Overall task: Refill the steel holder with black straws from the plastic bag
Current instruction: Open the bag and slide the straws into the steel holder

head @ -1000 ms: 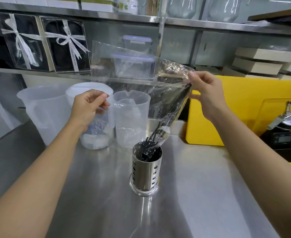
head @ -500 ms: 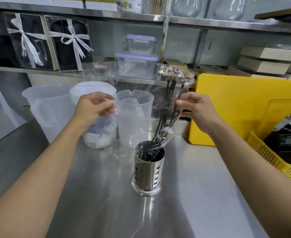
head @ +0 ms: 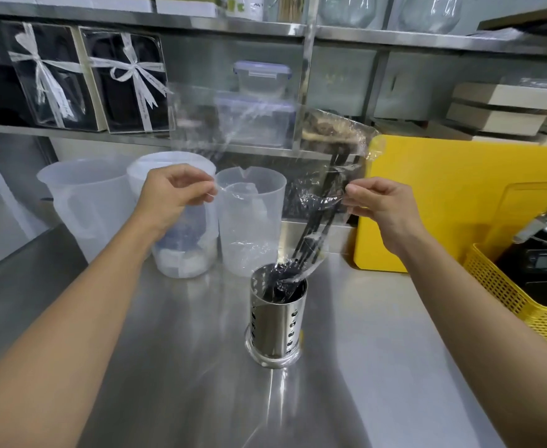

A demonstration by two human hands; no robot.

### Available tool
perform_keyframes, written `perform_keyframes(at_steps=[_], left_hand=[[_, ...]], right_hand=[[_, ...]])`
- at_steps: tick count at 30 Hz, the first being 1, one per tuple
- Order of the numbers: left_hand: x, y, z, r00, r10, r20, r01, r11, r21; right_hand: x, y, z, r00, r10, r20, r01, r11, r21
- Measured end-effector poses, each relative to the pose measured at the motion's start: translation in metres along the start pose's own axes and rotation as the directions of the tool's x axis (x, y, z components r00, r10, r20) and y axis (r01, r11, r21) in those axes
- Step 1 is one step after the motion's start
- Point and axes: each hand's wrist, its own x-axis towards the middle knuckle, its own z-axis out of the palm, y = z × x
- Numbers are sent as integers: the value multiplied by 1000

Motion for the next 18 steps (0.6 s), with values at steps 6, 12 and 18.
perform_keyframes(at_steps=[6,12,18], left_hand=[[13,14,0,996,71,-51,-66,994,91],[11,8,4,997,63,-38,-60,995,86],[13,6,8,997,64,-40,-60,994,91]], right_hand=[[1,-3,0,997,-59,-51,56,997,-54],[-4,4,-3,996,-73,-48,69,993,-95],[-5,5,-4,997,-76,-34,73,994,-79]])
